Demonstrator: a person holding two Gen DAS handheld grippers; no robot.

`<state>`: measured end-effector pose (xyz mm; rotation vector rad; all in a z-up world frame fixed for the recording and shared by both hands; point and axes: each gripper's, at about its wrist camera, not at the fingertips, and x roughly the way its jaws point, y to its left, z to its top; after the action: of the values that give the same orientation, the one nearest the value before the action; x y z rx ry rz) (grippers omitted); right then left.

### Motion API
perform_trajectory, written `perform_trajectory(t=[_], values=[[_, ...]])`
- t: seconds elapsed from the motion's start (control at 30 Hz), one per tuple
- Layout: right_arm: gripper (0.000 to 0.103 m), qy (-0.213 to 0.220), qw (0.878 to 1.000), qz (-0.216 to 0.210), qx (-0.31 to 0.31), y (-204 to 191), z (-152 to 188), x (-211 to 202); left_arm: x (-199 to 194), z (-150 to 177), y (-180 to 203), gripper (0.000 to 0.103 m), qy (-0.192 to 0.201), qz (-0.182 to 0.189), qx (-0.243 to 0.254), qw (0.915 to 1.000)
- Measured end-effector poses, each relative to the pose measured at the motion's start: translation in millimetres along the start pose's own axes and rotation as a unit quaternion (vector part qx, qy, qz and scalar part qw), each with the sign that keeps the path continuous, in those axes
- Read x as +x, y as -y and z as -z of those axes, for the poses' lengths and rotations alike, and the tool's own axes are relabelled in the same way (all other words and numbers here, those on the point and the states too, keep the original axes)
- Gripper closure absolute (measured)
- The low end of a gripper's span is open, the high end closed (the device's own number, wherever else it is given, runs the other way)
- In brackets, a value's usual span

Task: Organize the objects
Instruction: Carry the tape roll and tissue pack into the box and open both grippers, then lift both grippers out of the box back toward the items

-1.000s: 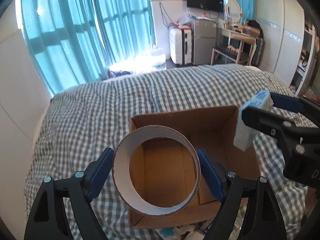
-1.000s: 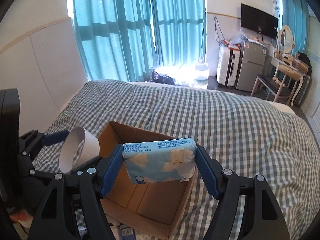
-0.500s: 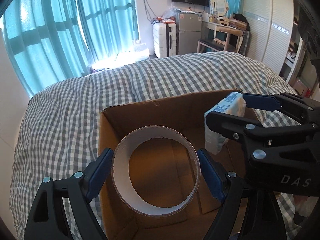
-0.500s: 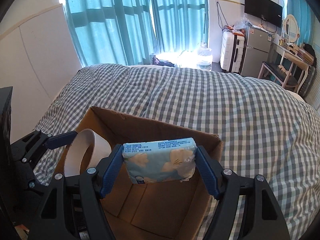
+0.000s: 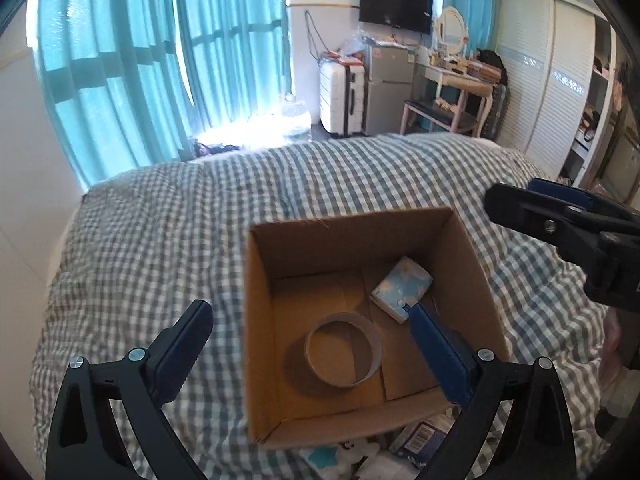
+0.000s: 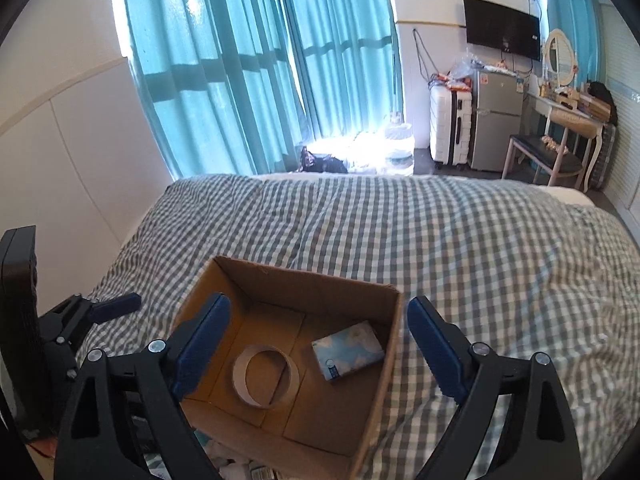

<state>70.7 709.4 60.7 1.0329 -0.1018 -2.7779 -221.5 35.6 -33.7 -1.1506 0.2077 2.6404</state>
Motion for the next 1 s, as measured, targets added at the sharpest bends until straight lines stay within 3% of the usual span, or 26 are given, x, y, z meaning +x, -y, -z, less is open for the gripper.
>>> perform_trajectory(t=[0.33,0.57,0.77,1.0], values=[[0.013,0.067,0.997,0.007,-0.043,-24,-3,-116,-100,3,-11,0.001,0.052,-0.062,-0.033,0.9962],[0.013,0.078,0.993,0.006,-0.084,-46,22,-169,-150,33,4,0.0,0.086,-0.099,-0.053,0.99],[0.013,0.066,0.991,-0.003,-0.115,-60,57,-187,-164,63,12,0.0,0.074,-0.1,-0.078,0.9892],[0.013,0.025,0.99,-0.004,-0.142,-60,100,-166,-142,93,20,0.0,0.04,-0.11,-0.087,0.9893]])
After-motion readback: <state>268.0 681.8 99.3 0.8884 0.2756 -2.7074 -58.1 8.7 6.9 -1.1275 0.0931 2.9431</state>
